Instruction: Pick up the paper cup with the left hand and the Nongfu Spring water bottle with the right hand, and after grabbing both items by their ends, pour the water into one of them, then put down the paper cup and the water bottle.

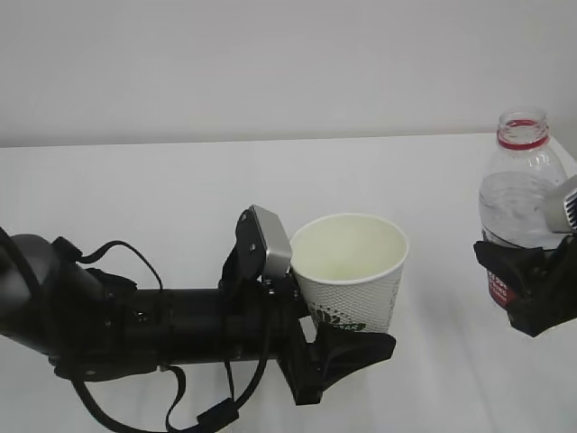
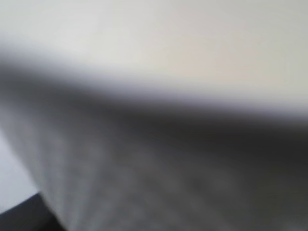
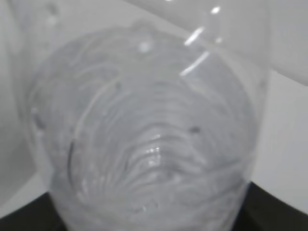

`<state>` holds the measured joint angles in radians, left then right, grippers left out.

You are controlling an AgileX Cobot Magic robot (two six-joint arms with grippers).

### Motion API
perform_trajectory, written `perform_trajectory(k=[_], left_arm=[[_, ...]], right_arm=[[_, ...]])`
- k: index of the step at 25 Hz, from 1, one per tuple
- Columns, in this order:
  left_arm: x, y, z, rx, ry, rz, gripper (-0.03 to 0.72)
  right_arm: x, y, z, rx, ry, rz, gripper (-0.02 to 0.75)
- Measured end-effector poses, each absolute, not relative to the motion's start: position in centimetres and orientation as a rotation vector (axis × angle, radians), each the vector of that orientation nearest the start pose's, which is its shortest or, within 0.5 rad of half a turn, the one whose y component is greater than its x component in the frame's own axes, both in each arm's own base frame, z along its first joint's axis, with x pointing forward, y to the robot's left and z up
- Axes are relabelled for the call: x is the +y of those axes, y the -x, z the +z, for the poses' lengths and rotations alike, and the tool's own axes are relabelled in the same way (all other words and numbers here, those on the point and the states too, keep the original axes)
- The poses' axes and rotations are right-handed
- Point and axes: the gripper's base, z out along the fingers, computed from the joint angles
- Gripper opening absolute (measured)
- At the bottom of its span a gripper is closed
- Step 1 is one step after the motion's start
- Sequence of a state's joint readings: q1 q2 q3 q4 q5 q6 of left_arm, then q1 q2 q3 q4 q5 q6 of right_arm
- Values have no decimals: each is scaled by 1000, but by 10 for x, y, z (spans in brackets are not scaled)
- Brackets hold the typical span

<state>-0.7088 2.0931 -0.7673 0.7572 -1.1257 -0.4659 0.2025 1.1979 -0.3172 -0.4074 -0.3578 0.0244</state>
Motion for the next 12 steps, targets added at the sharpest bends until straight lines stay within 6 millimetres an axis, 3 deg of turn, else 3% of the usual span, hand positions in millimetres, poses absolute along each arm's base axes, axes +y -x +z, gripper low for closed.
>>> perform_trajectory(k=[6,12], left_arm=[[-282,-225,107,1564,-1098,-1155,526],[-282,-222,102,1591,-1153,-1130,524]], right_arm=[[54,-201,200,1896,699,6,445],[54,-201,199,1877,765,-39,445]])
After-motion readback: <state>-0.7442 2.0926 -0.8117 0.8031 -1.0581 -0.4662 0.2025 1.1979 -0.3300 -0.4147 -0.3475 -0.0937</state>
